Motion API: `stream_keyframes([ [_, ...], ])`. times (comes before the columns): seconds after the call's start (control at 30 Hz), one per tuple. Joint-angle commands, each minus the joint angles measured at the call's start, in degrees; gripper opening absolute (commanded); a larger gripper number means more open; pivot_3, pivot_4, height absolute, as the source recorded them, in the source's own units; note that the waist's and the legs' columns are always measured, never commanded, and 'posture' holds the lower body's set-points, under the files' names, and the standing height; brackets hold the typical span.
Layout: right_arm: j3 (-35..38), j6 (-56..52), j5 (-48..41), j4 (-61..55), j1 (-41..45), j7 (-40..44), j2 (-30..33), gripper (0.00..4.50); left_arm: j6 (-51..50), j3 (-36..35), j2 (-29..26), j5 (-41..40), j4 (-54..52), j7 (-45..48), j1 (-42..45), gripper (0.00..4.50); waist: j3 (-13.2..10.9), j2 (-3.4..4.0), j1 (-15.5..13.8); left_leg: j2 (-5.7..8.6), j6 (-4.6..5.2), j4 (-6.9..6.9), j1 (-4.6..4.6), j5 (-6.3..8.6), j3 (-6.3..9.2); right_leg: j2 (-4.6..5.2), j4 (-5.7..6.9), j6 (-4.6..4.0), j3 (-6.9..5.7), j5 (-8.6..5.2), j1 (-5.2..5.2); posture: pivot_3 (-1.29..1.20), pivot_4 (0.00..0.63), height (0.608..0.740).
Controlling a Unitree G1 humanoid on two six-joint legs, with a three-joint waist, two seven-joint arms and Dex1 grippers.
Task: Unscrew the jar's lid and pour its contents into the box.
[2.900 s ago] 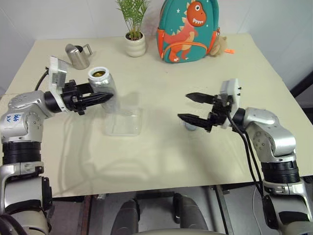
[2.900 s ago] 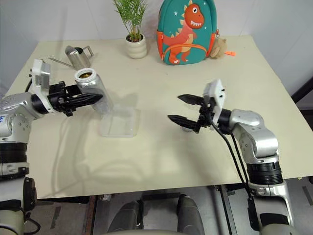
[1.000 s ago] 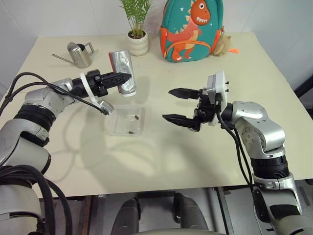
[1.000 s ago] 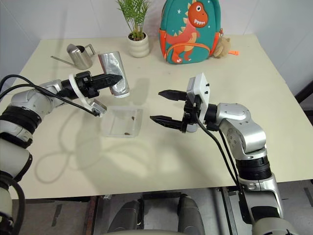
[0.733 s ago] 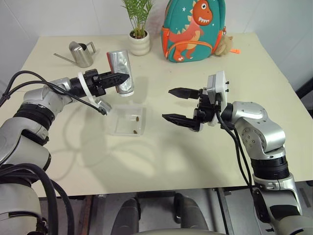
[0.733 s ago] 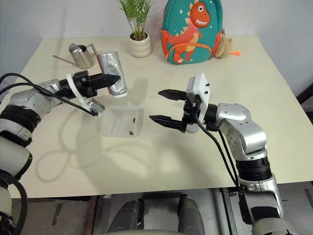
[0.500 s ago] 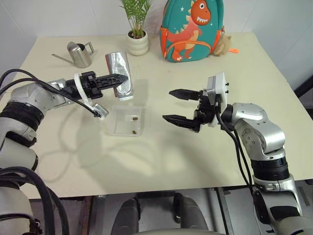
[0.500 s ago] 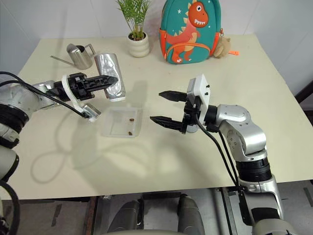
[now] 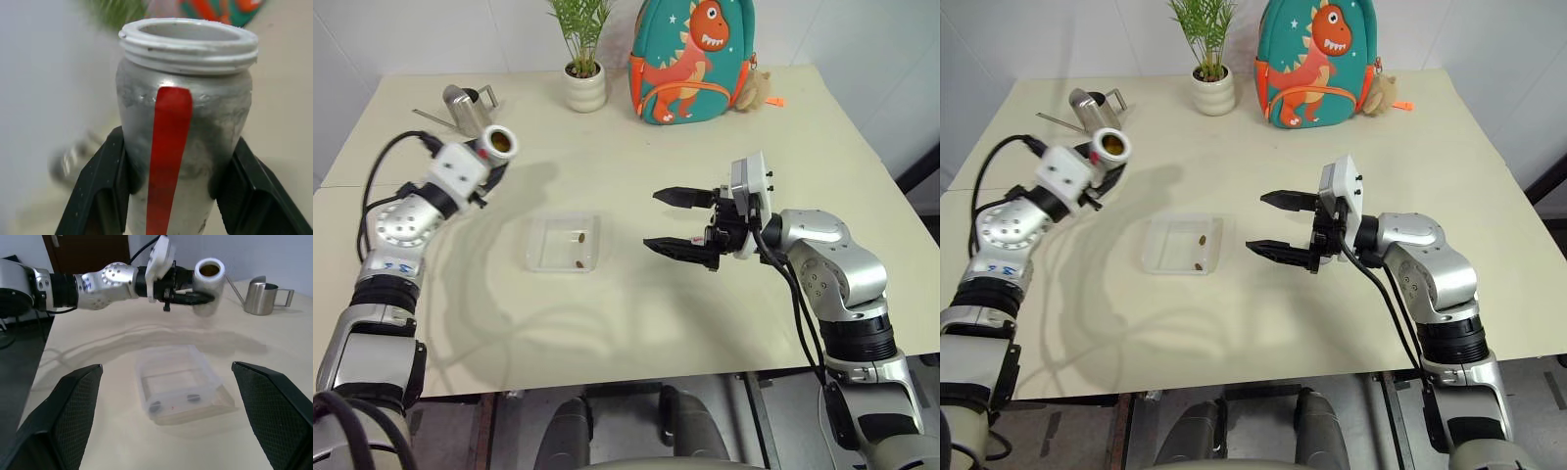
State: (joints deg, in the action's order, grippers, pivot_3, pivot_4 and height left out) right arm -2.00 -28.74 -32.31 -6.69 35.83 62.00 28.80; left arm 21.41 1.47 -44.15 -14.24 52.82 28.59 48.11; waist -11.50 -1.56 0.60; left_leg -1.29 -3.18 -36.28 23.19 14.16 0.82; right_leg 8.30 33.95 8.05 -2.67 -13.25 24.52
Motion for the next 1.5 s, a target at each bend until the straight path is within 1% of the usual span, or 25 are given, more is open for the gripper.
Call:
stream_keyframes([
  [0.03,0.8,1.2,-0.3,-0.2,1.7,0.8,0.6,4.45,-13.1,-8.7,-0.4,-8.0,-2.3,3.5,-1.4,1.88,0.0,-0.02,-0.1,0.00,0.00,-0.02,-0.01,0.00,0.00,0.00,0.01,0.01,0.00,0.00,-0.01,0.00,0.150,0.740],
  [0.17,0.4,2.6,1.2,0.6,1.4,0.5,0.4,4.45,-19.0,-15.4,-0.2,-10.3,-0.8,2.6,-2.6,1.88,0.1,-0.12,-0.2,0.00,0.02,-0.07,-0.05,0.01,0.02,0.00,0.06,0.02,0.00,0.01,-0.05,0.00,0.150,0.740],
  [0.27,0.0,4.5,3.0,1.2,0.7,0.3,0.6,4.45,-19.7,-20.9,-0.2,-12.6,2.2,3.0,-2.7,1.88,0.1,-0.19,-0.4,0.00,0.01,-0.12,-0.05,0.01,0.01,0.00,0.07,0.01,0.00,0.03,-0.05,0.00,0.150,0.740],
  [0.4,-0.6,7.1,5.6,2.4,-0.5,0.3,0.8,4.45,-13.6,-25.5,-0.7,-11.6,4.5,-0.3,-3.8,1.88,0.2,-0.27,-0.4,0.00,0.01,-0.11,-0.05,0.01,0.01,0.00,0.04,0.01,0.00,0.03,-0.06,0.00,0.150,0.740],
  [0.47,-0.8,7.8,6.3,2.7,-1.1,0.4,0.6,4.45,-9.7,-28.6,-1.5,-11.5,7.2,-3.8,-4.6,1.88,0.2,-0.29,-0.4,0.00,0.01,-0.11,-0.04,0.01,0.01,0.00,0.03,0.01,0.00,0.03,-0.06,0.00,0.150,0.740],
  [0.53,-1.1,8.1,6.5,2.4,-1.6,0.7,0.7,4.45,-7.2,-29.1,-2.1,-9.9,9.4,-6.0,-5.8,1.88,0.2,-0.31,-0.4,0.00,0.00,-0.11,-0.05,0.01,0.01,0.00,0.04,0.00,0.00,0.04,-0.06,0.00,0.150,0.740],
  [0.67,-1.5,8.6,6.8,1.8,-2.3,1.0,0.9,4.45,-6.1,-29.0,-2.0,-8.9,11.7,-3.4,-7.5,1.88,0.2,-0.32,-0.4,0.00,0.00,-0.08,-0.08,0.01,-0.01,0.00,0.03,-0.01,0.00,0.05,-0.06,0.00,0.150,0.740],
  [0.7,-1.5,8.8,6.9,1.7,-2.3,1.1,0.9,4.50,-6.2,-28.6,-2.2,-8.3,12.3,-4.0,-7.7,2.61,0.2,-0.35,-0.4,0.00,0.00,-0.08,-0.08,0.01,-0.01,0.00,0.04,-0.01,0.00,0.05,-0.06,0.00,0.150,0.740],
  [0.77,-1.4,9.0,6.9,1.5,-2.4,1.1,0.9,4.50,-6.1,-28.6,-2.5,-7.8,12.9,-4.5,-8.0,3.12,0.2,-0.38,-0.4,0.00,0.00,-0.09,-0.08,0.01,-0.01,0.00,0.03,-0.03,0.00,0.06,-0.06,0.00,0.150,0.740],
  [0.9,-1.4,9.2,6.8,1.2,-2.5,1.0,0.7,4.50,-6.3,-28.9,-2.6,-7.1,12.7,-3.7,-8.7,4.44,0.3,-0.43,-0.5,0.00,0.00,-0.10,-0.07,0.01,-0.01,0.00,0.03,-0.03,-0.01,0.09,-0.07,0.00,0.150,0.740],
  [1.13,-1.6,9.4,6.5,0.9,-2.5,1.0,0.5,4.50,-4.7,-28.5,-3.2,-6.1,9.8,-1.2,-12.1,4.48,0.3,-0.43,-0.2,-0.01,0.00,-0.04,-0.09,0.01,-0.03,0.00,0.00,-0.03,0.00,0.09,-0.06,0.00,0.150,0.740],
  [1.2,-1.6,9.2,6.3,0.6,-2.6,1.0,0.5,4.50,-4.1,-28.3,-3.8,-5.5,7.3,1.0,-15.0,4.48,0.3,-0.43,-0.2,-0.04,0.00,-0.01,-0.10,0.01,-0.04,-0.01,-0.01,-0.04,-0.01,0.09,-0.05,0.00,0.150,0.740],
  [1.27,-1.6,9.1,6.1,0.4,-2.6,1.1,0.5,4.50,-7.3,-28.0,-4.5,-5.8,4.5,4.0,-17.9,4.48,0.3,-0.43,-0.1,-0.07,-0.03,0.02,-0.11,0.03,-0.07,-0.03,-0.04,-0.04,-0.01,0.09,-0.04,0.00,0.150,0.740],
  [1.3,-1.6,8.9,6.0,0.0,-2.7,1.2,0.5,4.50,-7.0,-27.5,-5.3,-4.6,2.6,4.0,-20.2,4.48,0.3,-0.43,-0.2,-0.08,-0.04,0.03,-0.11,0.03,-0.07,-0.03,-0.05,-0.04,-0.01,0.09,-0.04,0.00,0.150,0.740],
  [1.5,-1.7,7.7,4.6,-1.7,-3.0,2.0,0.9,4.50,-7.9,-28.8,-7.9,-4.0,-8.5,6.1,-31.9,4.48,0.3,-0.43,-0.4,-0.21,-0.10,0.04,-0.12,0.10,-0.10,-0.12,-0.09,-0.11,-0.01,0.10,-0.03,0.00,0.150,0.740],
])
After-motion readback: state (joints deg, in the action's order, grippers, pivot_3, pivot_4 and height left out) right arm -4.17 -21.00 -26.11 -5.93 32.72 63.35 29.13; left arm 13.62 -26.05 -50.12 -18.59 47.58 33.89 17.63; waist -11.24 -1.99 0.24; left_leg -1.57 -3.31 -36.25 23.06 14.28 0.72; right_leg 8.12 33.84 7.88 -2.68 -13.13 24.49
